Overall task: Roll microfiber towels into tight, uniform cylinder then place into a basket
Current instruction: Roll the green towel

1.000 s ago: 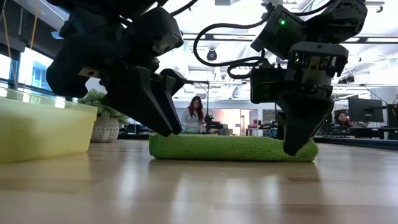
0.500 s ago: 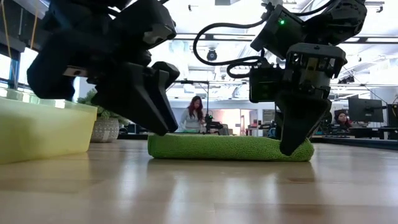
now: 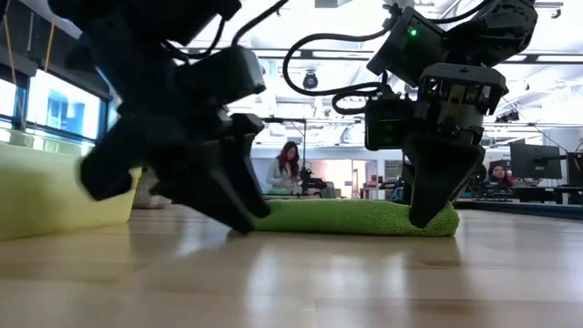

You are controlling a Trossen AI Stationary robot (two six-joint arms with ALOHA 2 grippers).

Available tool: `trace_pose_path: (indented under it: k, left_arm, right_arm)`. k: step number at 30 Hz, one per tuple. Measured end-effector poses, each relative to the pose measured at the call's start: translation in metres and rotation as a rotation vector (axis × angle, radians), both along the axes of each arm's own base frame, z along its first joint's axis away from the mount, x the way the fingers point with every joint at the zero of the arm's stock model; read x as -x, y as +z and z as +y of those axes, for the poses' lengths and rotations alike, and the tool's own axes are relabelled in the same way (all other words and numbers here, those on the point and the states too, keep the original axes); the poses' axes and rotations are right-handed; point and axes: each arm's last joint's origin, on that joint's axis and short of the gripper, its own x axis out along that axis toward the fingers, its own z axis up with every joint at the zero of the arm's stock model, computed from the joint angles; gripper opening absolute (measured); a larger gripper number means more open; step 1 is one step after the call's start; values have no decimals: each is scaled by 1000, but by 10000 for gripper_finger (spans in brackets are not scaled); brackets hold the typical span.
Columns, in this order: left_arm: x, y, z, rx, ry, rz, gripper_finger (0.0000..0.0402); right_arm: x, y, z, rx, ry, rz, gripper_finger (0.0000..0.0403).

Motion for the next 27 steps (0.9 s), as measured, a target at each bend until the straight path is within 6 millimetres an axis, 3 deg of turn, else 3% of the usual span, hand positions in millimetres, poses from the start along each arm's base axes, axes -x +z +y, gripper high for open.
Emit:
trace_pose_path:
  k: [14, 27]
  left_arm:
    - [-5, 8, 8, -169, -26, -60, 159]
    - [-9, 4, 35, -61, -21, -23, 152]
  right_arm:
    - [0, 0, 0, 0, 0, -2, 6]
    - [-1, 1, 0, 0, 0, -9, 7]
